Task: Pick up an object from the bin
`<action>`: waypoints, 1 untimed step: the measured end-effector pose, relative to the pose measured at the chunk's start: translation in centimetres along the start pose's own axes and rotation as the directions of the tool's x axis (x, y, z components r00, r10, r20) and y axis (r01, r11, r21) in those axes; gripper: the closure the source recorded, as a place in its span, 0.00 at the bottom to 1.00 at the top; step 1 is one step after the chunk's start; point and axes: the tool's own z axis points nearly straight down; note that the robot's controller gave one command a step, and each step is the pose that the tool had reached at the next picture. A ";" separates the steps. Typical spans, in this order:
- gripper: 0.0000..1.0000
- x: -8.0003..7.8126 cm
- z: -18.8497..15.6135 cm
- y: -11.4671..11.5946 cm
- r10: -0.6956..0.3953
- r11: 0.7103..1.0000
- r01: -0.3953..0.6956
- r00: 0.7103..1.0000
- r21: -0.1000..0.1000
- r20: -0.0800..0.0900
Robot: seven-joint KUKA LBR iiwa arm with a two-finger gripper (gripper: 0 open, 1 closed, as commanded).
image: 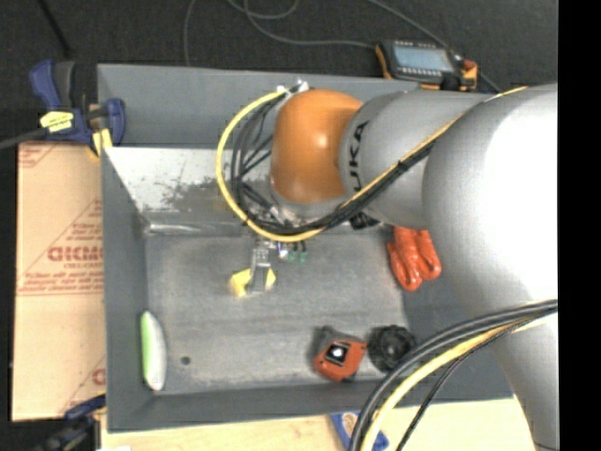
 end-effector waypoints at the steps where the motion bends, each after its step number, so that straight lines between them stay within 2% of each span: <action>1: 0.00 4.0 1.8 -1.1 0.033 0.999 -0.033 0.999 0.000 -0.003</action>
Offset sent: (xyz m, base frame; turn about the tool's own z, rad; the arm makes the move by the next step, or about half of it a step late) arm -0.0021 0.0016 -0.0286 -0.2943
